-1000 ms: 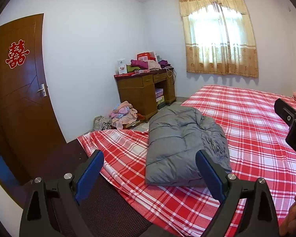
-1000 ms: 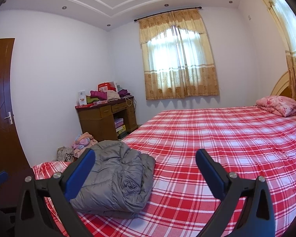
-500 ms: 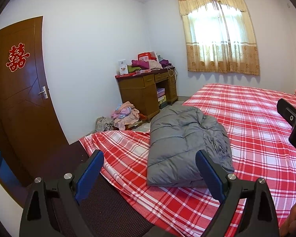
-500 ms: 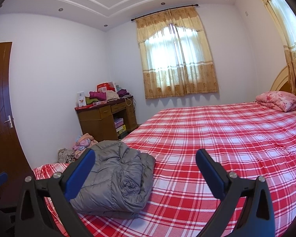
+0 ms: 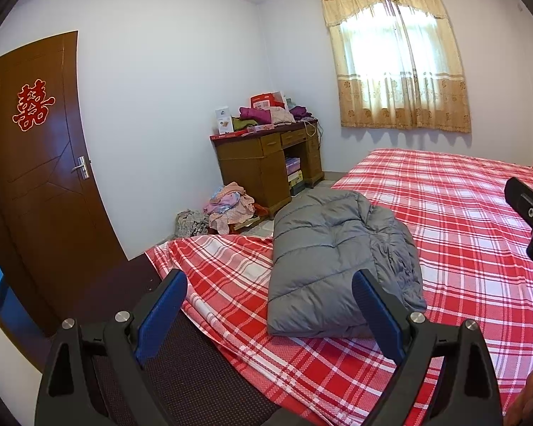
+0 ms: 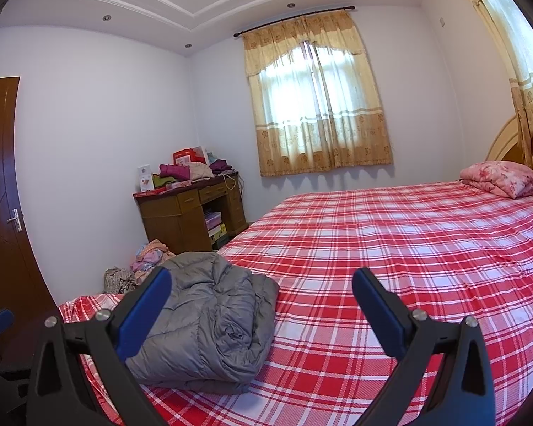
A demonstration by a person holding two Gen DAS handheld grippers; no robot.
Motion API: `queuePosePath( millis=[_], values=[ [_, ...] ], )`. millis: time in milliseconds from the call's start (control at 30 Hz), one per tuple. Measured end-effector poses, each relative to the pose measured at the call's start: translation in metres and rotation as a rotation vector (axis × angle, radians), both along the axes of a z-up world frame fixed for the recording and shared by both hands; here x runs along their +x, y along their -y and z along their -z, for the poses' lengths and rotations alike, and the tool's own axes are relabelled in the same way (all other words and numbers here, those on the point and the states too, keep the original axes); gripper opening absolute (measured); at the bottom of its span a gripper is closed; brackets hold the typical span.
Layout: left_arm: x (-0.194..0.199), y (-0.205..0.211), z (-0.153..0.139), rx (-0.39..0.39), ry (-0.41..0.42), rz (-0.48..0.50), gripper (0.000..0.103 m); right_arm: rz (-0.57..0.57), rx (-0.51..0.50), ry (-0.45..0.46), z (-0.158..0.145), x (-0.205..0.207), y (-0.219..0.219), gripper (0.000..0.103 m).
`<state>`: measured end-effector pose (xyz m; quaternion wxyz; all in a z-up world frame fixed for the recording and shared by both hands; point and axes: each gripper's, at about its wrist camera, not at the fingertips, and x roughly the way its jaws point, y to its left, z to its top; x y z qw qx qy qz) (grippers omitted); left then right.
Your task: Fold large clothes
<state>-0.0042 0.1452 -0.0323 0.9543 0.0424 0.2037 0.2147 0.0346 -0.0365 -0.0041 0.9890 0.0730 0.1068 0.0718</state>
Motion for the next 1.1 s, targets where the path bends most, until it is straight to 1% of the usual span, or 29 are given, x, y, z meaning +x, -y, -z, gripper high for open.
queuePosePath(
  millis=[133, 300, 533, 667, 733, 900, 1100],
  values=[
    [0.001, -0.001, 0.001, 0.012, 0.004, -0.017, 0.094, 0.004, -0.001, 0.006, 0.0, 0.0, -0.001, 0.103],
    [0.002, -0.003, 0.001, 0.054, 0.023, -0.053, 0.094, 0.007, -0.004, 0.003, 0.001, 0.0, -0.004, 0.103],
    [0.005, -0.014, 0.001, 0.001, 0.018, -0.054, 0.094, 0.007, -0.002, -0.002, 0.001, 0.001, -0.004, 0.103],
    [0.008, -0.021, 0.002, -0.063, 0.008, 0.002, 0.094, 0.009, -0.001, -0.005, 0.003, 0.001, -0.003, 0.103],
    [0.01, -0.023, 0.004, -0.083, 0.003, 0.02, 0.094, 0.01, 0.0, -0.011, 0.004, 0.002, -0.003, 0.103],
    [0.015, -0.019, 0.008, -0.029, -0.01, -0.009, 0.094, 0.009, 0.002, -0.021, 0.006, 0.005, -0.003, 0.103],
    [0.023, -0.027, 0.013, -0.045, -0.037, -0.035, 0.094, 0.015, 0.005, -0.033, 0.008, 0.009, 0.0, 0.103]
  ],
)
